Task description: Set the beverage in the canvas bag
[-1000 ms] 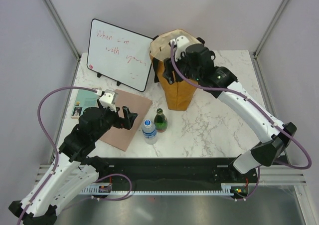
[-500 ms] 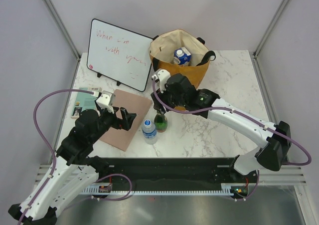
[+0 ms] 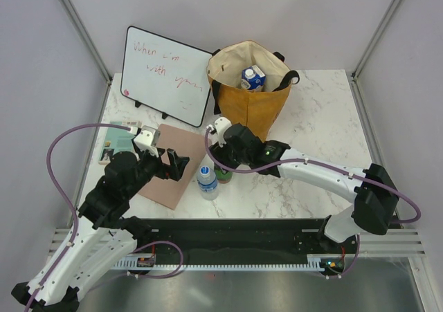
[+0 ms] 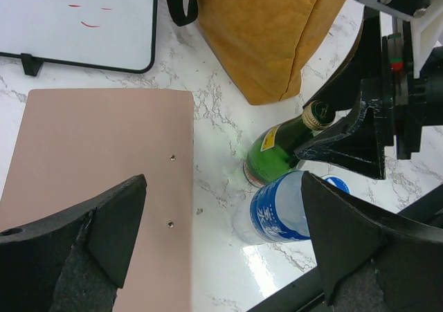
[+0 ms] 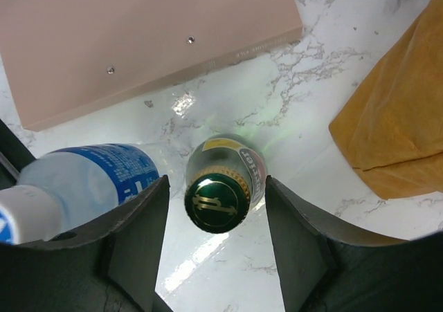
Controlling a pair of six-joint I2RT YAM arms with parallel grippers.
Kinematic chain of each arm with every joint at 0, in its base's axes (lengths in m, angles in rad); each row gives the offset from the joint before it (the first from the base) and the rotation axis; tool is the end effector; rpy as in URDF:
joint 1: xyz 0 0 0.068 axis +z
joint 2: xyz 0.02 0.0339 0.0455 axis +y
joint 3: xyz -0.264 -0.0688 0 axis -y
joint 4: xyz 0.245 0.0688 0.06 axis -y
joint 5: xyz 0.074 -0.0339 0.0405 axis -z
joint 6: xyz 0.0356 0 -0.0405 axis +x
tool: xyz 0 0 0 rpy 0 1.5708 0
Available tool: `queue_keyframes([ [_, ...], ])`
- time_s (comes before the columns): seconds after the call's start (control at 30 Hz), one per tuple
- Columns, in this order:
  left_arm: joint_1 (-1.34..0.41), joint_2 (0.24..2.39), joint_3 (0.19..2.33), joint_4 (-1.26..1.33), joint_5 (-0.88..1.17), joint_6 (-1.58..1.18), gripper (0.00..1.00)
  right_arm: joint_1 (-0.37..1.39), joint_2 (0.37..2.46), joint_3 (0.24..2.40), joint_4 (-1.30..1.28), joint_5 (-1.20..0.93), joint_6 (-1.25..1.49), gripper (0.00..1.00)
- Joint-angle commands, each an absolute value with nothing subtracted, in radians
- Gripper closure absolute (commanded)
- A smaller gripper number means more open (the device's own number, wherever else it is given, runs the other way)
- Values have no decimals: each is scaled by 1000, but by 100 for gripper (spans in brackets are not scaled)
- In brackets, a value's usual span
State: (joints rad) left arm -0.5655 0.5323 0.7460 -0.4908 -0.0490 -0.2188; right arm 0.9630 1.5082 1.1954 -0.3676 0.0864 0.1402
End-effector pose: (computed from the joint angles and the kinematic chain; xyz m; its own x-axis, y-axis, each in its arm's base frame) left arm 0.1061 -0.0653 0.3281 -0.3330 -0.0454 -0.9418 0.4335 0.8797 -0.1957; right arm 0.1968 0.2775 0.2898 -0.4647 -0.4242 -0.7773 -0.7217 0.6900 0.0549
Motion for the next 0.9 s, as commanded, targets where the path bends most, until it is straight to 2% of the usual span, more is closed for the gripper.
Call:
queue_keyframes([
  [0.0,-571,537,747,-453,-55,-192,0,965,1508,1138,-239,127,182,36],
  [0.23,-571,540,746,-453,-57,-192,0,963,1499,1066,-143,138,176,43],
  [0.57,-571,541,746,-453,-58,-192,0,963,1508,1049,-80,144,179,47],
  [0.73,-571,541,746,-451,-58,-192,0,965,1516,1049,-72,155,178,38],
  [0.87,-571,541,746,-453,-58,-192,0,966,1516,1046,-74,155,178,37],
])
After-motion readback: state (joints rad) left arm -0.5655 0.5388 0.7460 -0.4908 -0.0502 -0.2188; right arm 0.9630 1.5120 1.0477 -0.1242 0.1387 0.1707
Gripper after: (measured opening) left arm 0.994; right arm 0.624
